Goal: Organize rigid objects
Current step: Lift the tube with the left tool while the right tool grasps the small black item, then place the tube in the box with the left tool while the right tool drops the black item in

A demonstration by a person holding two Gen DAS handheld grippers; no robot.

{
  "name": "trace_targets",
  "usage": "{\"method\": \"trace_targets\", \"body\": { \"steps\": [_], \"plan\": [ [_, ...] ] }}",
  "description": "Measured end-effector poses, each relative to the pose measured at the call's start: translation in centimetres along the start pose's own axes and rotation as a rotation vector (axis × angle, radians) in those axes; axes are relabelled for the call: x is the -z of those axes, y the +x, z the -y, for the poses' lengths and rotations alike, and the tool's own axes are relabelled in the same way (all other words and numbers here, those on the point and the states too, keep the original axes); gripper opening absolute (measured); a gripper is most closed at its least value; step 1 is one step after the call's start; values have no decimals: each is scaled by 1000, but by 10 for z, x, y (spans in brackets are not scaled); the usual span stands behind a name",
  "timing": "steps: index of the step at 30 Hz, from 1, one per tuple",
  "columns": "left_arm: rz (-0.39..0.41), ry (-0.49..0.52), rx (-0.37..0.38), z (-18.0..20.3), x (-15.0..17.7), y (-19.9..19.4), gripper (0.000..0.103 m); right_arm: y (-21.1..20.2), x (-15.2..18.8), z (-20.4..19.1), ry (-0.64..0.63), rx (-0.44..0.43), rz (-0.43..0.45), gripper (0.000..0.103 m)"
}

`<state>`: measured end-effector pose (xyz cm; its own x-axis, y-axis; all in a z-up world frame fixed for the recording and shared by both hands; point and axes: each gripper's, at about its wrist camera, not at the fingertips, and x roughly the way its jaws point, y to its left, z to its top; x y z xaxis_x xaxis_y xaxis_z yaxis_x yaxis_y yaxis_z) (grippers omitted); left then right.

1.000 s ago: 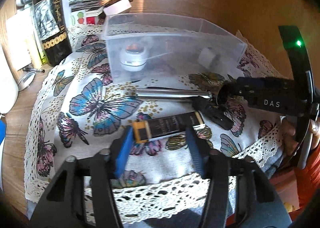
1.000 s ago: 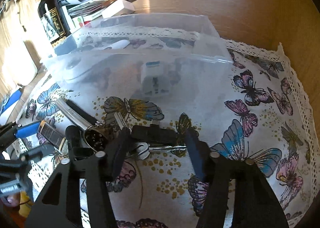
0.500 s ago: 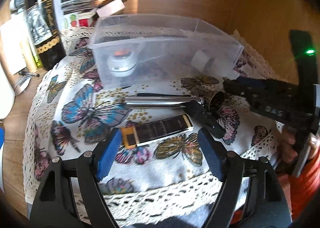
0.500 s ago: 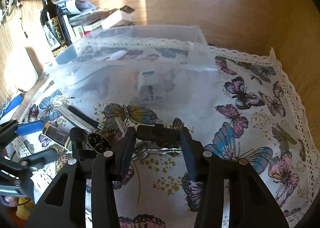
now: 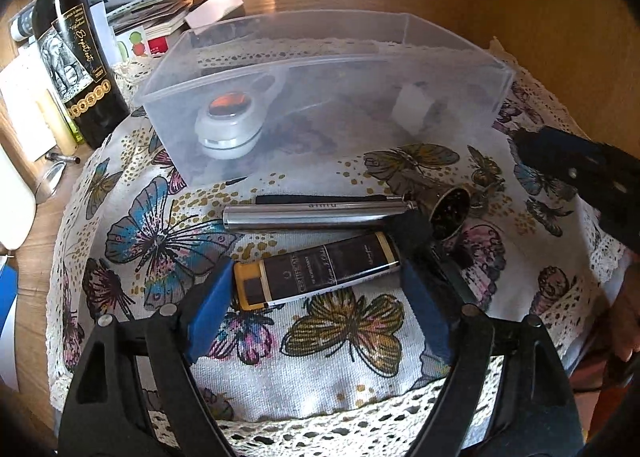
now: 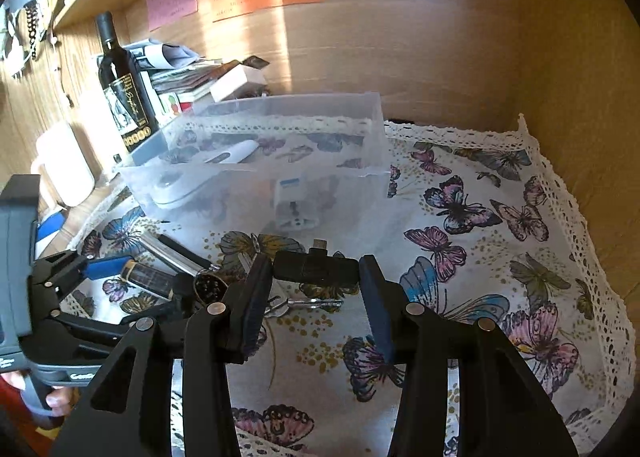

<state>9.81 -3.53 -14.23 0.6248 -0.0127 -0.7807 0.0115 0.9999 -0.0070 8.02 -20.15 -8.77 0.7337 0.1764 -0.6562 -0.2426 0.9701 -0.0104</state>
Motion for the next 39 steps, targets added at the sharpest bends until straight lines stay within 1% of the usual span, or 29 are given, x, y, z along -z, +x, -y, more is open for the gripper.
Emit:
{"method": "trace_targets", "body": {
  "steps": [3,4,5,11,13,15,19,24,28,33,39],
  "plan": [
    [9,-14,-17,4,-3,5,86,-2,2,-1,7,-7,9,42],
    [14,-20,-20,4,-3,6,86,-3,3,-1,9,-10,9,42],
    [19,-22,-23,5,-4,6,83,-3,4,0,10,-11,10,42],
    [37,-48,-22,-3,2,-2,82,-7,4,2,11,-8,18,42],
    [56,-55,-34,-9,3,-10,82,-9,2,2,11,-8,26,42],
    [86,-56,-48,-14,1,-21,82,-11,0,1,8,-8,37,42],
    [155,-53,-53,-21,-10,-45,82,-18,-8,-5,-3,-13,71,42],
    [255,-45,-39,-28,-34,-71,82,-27,-26,-13,-21,-21,132,42],
    [298,-38,-18,-32,-52,-79,82,-31,-44,-20,-41,-26,176,42],
    [315,-21,-7,-36,-81,-69,82,-24,-64,-28,-59,-33,198,42],
    [271,8,22,-35,-100,-43,82,2,-79,-31,-64,-40,156,42]
  ]
}}
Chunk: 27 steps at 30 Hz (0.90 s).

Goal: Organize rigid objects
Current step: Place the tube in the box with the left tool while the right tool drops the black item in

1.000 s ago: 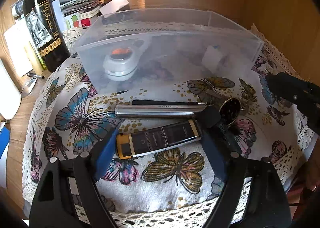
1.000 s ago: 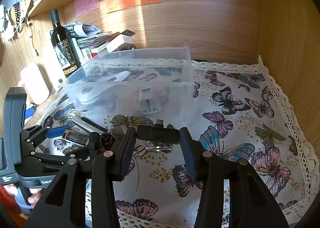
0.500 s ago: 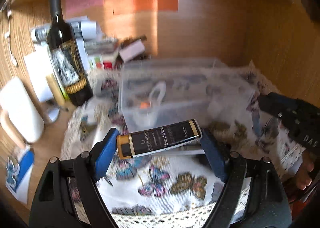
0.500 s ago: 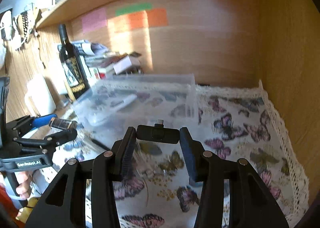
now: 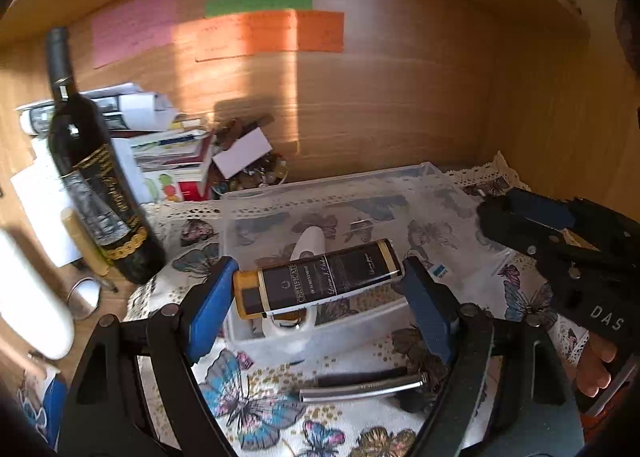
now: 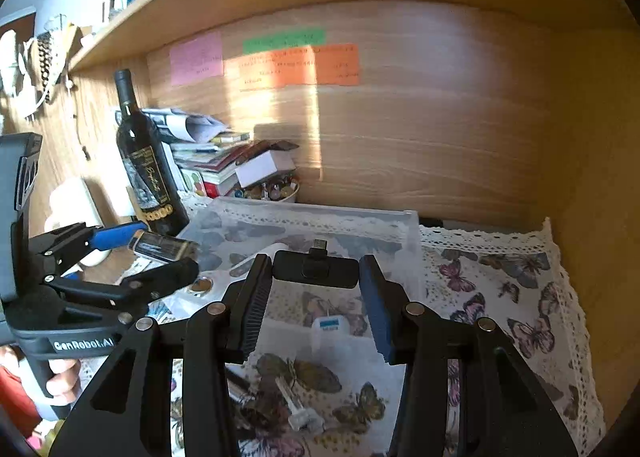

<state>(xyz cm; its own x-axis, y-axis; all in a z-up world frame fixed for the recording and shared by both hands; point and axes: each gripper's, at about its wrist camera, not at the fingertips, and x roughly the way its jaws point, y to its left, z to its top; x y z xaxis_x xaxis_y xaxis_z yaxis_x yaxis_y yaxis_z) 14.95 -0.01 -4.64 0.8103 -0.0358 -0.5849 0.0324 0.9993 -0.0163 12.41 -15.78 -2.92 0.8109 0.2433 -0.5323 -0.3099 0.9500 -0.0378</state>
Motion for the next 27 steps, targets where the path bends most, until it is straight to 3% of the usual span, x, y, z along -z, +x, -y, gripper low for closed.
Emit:
{"method": "trace_targets", "body": {
  "steps": [18,27],
  "plan": [
    [-133,-4,24,-5,0,60,83,72,8,8,20,-1,-183,42],
    [-80,5,26,-6,-4,37,86,49,2,4,-2,20,-115,52]
  ]
}}
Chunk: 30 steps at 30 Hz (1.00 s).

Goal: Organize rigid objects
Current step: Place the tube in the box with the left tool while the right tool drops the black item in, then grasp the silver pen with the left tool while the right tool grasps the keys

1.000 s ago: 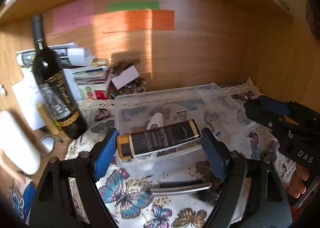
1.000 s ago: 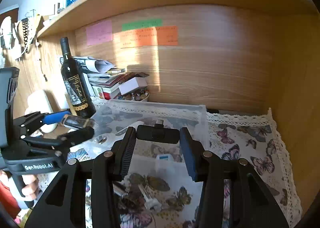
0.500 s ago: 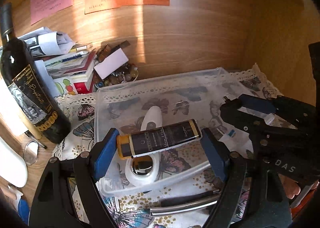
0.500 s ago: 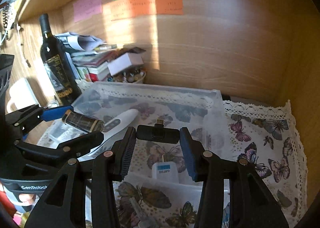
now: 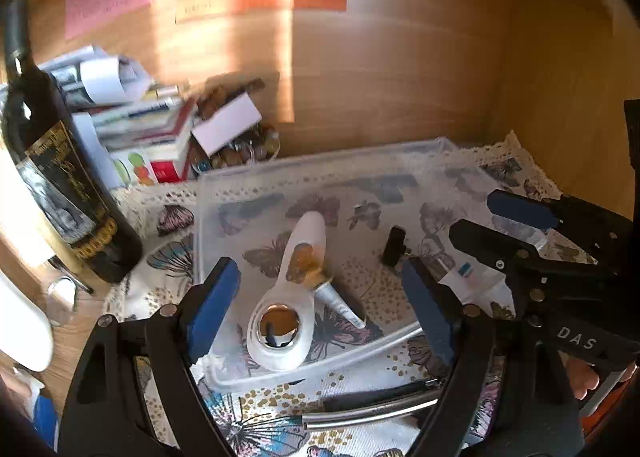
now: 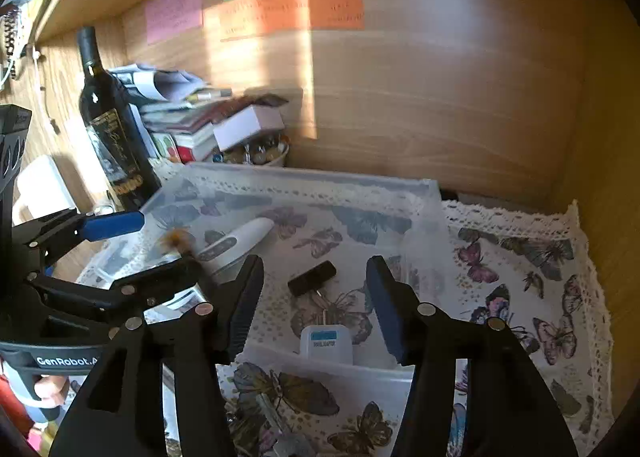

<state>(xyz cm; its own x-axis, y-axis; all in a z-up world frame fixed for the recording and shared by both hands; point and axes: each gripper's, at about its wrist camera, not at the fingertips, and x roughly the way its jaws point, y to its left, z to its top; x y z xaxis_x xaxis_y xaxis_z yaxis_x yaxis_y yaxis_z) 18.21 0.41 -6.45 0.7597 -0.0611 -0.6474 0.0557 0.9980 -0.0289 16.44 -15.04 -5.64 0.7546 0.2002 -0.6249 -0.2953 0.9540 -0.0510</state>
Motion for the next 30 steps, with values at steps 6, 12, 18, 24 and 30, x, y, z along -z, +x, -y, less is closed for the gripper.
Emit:
{"method": "trace_targets", "body": {
  "steps": [6,12,18,24,30],
  "plan": [
    [66,33,-9,5,2,-32,90,-29,0,-3,-19,7,61,56],
    [100,55,0,5,11,-61,93,-59,6,-6,-28,14,111,60],
    [71,91,8,5,34,-68,94,-77,24,-2,-34,55,119,66],
    [-38,134,37,13,63,-42,94,-74,52,11,-14,88,51,67],
    [-120,197,79,34,72,-14,94,-62,85,27,39,87,-58,67]
  ]
}}
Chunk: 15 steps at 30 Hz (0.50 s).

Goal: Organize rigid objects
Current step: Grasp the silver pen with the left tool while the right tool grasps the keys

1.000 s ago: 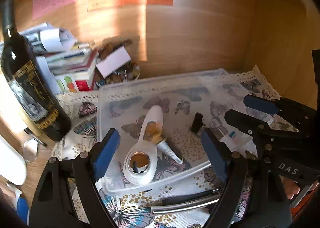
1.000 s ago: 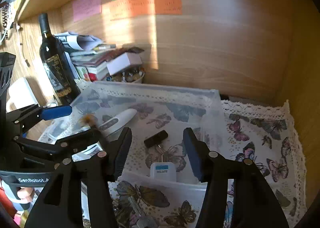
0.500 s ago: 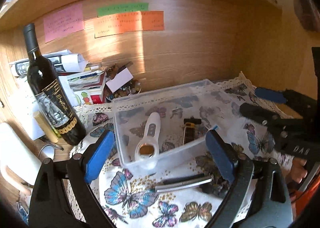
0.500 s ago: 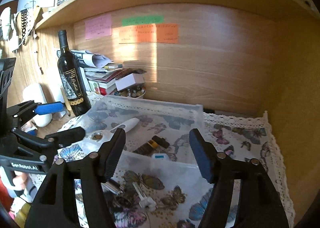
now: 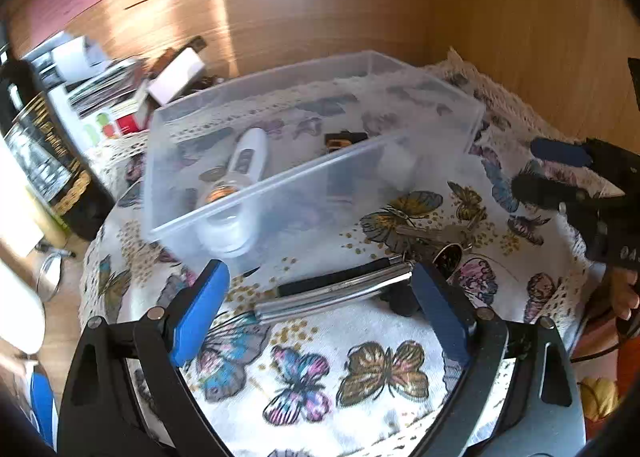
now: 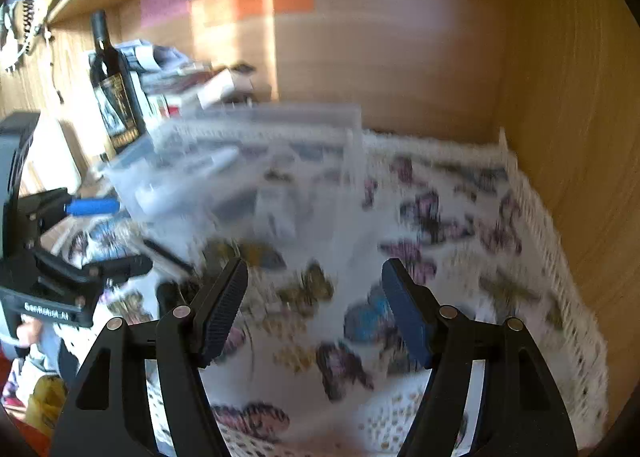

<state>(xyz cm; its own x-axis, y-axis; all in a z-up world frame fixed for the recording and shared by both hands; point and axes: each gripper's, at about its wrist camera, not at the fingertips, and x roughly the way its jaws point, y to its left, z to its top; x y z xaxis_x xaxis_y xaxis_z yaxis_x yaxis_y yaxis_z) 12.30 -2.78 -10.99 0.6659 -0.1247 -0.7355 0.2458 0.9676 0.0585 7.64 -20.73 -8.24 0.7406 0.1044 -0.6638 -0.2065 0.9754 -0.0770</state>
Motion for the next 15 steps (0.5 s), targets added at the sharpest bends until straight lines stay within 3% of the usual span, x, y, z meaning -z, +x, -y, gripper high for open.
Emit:
{"method": "trace_targets", "body": {
  "steps": [6,9,15],
  "plan": [
    [-47,0,54,7,-7,21,92,11,14,3,8,-25,-70,67],
    [-83,-13,94,6,-6,30,76,18,13,1,2,-37,-89,67],
    [-92,-35,150,3,5,22,58,32,14,-16,-60,-69,-133,67]
  ]
}}
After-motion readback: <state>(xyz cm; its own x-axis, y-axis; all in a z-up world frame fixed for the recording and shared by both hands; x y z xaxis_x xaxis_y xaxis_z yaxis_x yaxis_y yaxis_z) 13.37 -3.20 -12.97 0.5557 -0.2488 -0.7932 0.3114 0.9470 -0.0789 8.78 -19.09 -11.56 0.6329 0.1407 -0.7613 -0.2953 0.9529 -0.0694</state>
